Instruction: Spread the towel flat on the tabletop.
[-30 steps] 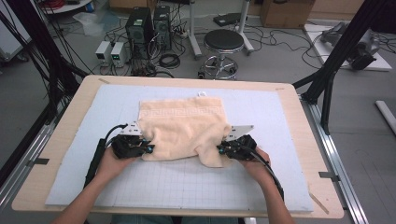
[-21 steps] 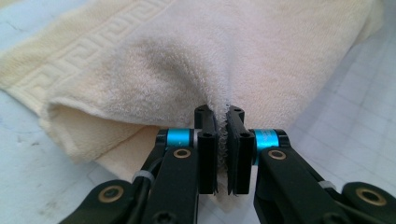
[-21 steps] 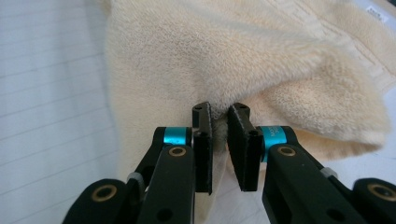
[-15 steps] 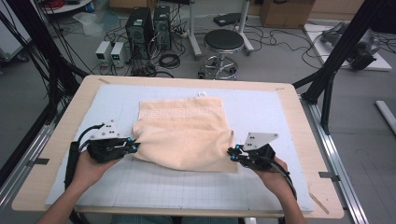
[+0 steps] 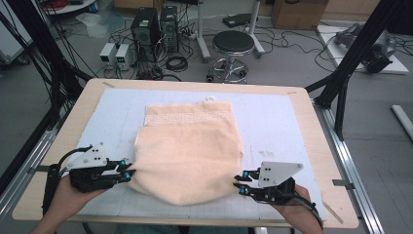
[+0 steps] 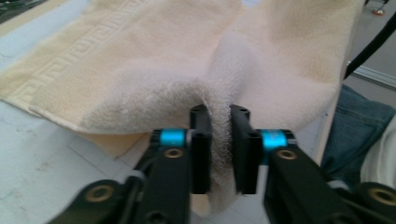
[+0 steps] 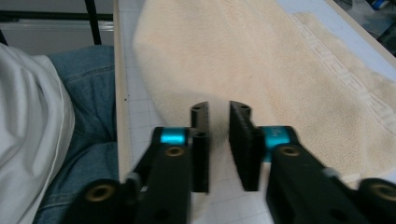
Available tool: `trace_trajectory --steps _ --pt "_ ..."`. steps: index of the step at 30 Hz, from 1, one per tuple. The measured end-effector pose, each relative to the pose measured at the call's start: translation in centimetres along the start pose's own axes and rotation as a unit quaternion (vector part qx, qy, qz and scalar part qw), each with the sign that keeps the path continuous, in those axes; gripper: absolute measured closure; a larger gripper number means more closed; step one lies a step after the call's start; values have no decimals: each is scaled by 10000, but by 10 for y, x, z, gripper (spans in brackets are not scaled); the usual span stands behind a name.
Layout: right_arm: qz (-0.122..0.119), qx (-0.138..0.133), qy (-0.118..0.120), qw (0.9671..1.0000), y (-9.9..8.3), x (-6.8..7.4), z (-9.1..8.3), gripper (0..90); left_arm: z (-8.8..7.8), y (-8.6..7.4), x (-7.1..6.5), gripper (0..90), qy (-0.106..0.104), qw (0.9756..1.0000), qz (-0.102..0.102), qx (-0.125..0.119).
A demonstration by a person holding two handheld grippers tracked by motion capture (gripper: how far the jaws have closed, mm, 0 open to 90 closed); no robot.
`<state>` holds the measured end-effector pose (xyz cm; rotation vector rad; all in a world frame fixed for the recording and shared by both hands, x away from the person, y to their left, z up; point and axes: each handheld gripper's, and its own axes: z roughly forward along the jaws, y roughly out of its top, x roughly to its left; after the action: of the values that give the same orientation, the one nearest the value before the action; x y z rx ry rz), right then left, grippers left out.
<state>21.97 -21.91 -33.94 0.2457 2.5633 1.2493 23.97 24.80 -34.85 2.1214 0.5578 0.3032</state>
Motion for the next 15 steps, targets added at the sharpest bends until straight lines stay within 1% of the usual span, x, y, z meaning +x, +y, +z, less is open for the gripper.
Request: trace_trajectory --steps 1,2,3,4,5,7,8,9,10,11,13,14,15 --pt "-7 45 -28 10000 1 0 1 746 0 -2 4 646 53 9999 -93 -39" --pt "-37 90 -52 9999 0 -2 4 719 0 -4 7 567 87 9996 -229 -104" --pt "23 125 -93 9999 -1 -4 7 711 0 -6 10 555 74 9995 -283 -141" --pt "62 151 -64 9998 -2 -7 9 708 1 -9 14 558 64 9992 -349 -204" --pt "101 178 -55 9998 -5 -11 14 700 4 -12 17 558 19 9992 -366 -178" --pt "194 273 -44 9994 -11 -19 27 685 16 -20 20 555 -23 9993 -371 -56" --pt "197 324 -41 9993 -14 -23 35 672 25 -26 21 544 -29 9993 -381 17" --pt "290 378 -40 9989 -19 -28 46 646 31 -29 21 522 -30 9992 -400 48" --pt "339 417 -17 9986 -22 -31 53 637 39 -33 23 505 -93 9990 -412 134" --pt "401 473 47 9981 -26 -35 62 632 47 -36 24 504 -147 9988 -395 253" --pt "474 630 78 9969 -33 -40 79 627 62 -40 24 508 -144 9981 -327 498" --pt "492 743 135 9959 -35 -43 86 627 67 -41 25 517 -203 9975 -321 589" --pt "490 875 145 9949 -38 -44 92 628 71 -41 26 538 -219 9971 -264 673"
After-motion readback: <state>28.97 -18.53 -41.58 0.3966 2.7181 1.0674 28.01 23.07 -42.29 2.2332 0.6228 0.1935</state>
